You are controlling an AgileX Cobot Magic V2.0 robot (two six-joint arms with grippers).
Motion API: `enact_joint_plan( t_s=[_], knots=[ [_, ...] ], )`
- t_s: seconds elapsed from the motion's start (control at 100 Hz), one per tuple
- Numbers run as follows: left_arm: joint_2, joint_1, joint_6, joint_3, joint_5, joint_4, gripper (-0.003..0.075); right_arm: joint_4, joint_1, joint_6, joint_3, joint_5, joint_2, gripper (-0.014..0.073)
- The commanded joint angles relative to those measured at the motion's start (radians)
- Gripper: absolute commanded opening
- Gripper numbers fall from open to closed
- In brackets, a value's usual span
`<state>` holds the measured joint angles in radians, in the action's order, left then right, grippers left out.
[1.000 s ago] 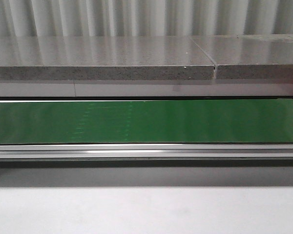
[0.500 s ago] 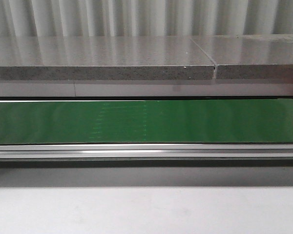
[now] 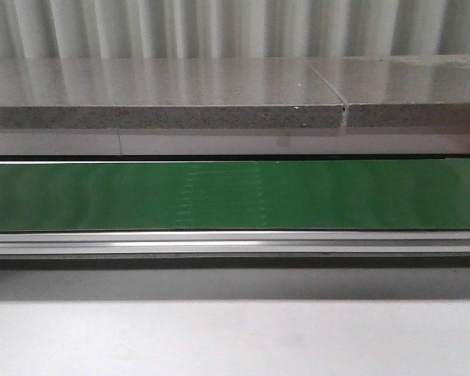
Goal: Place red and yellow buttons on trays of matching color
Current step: 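Grasp the red push-button with the left gripper and carry it to the belt, then lower the red button onto the green belt and open the left gripper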
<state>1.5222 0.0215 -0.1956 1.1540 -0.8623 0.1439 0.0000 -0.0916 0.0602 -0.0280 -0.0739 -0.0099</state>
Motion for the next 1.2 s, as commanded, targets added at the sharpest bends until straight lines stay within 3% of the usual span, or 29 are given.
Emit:
enact_joint_plan(
  t_s=[0.0,0.16,0.23,0.3,0.45,0.52,1.19],
  knots=[
    [-0.018,-0.004,0.007,0.036,0.051,-0.013,-0.0019,0.0,-0.001,0.003,0.006,0.082,-0.015,-0.0068],
    [0.008,-0.004,0.036,0.036,0.051,-0.035,-0.0007,0.0,-0.001,0.003,0.006,0.082,-0.015,-0.0068],
    [0.021,-0.004,0.036,0.036,0.051,-0.041,0.005,0.0,-0.001,0.003,0.006,0.082,-0.015,-0.0068],
    [0.028,-0.004,0.036,0.036,0.051,-0.041,0.0155,0.0,-0.001,0.003,0.006,0.082,-0.015,-0.0068],
    [0.028,-0.004,0.036,0.038,0.042,-0.041,0.0488,0.0,-0.001,0.003,0.006,0.082,-0.015,-0.0068],
    [0.028,-0.004,0.036,0.038,0.042,-0.041,0.0577,0.0,-0.001,0.003,0.006,0.082,-0.015,-0.0068],
    [-0.321,0.01,0.03,0.038,0.018,-0.041,0.0588,0.0,-0.001,0.003,0.006,0.082,-0.015,-0.0068]
  ],
)
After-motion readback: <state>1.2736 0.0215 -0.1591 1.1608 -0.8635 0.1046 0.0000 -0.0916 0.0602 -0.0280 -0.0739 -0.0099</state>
